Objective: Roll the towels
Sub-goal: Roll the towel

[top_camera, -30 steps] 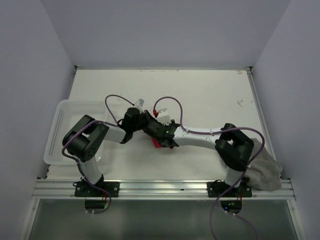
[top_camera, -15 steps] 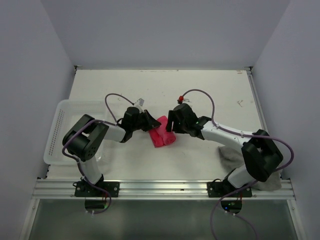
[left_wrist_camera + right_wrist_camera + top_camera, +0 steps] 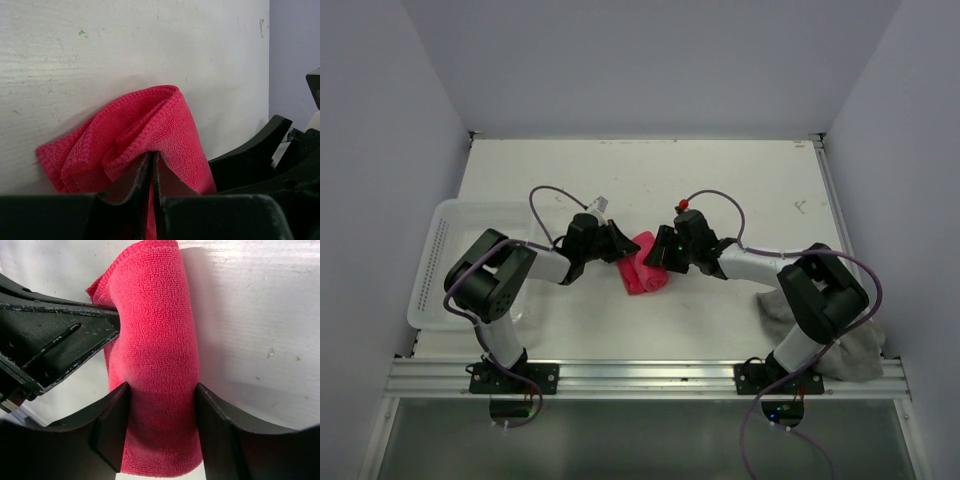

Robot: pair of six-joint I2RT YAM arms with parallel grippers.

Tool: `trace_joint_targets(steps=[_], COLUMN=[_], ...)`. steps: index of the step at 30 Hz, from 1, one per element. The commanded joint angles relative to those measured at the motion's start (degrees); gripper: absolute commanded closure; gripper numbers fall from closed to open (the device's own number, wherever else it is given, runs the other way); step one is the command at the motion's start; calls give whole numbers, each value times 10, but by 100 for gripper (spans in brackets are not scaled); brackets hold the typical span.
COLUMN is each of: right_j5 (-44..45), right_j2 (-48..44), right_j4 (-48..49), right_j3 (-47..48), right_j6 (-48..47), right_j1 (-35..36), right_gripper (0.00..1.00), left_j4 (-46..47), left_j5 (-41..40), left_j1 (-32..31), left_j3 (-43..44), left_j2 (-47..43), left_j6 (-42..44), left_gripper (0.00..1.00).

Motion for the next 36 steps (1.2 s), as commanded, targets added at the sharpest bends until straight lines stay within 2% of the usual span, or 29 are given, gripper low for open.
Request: trace_joint_targets(steps=[1, 5, 10, 13, 17, 26, 30, 36], right_j5=[-33, -23, 18, 67, 176, 399, 454, 499], right_j2=[15, 14, -4, -11, 2, 80, 128, 166], right_j4=[45, 39, -40, -101, -174, -281, -336, -386], right_j3=[-8, -2, 35, 68, 118, 226, 290, 332], right_j6=[18, 6, -44, -90, -149, -171, -165, -151], right_j1=[1, 1, 7, 27, 73, 202, 249, 271], right_gripper=[46, 63, 71, 72, 73, 73, 72, 71], left_j4=[-75, -74, -94, -124, -172, -206, -203, -161], left_j5=[-59, -60, -65, -78, -124, -129, -119, -91], left_j1=[12, 12, 12, 13, 13, 13, 13, 13], left_j3=[-20, -21, -7, 5, 8, 5, -6, -35], left_j2=[11, 6, -29, -66, -121, -190, -210, -212], left_j6=[40, 40, 49, 65, 95, 97, 89, 70], left_gripper=[90, 90, 87, 85, 81, 78, 77, 77])
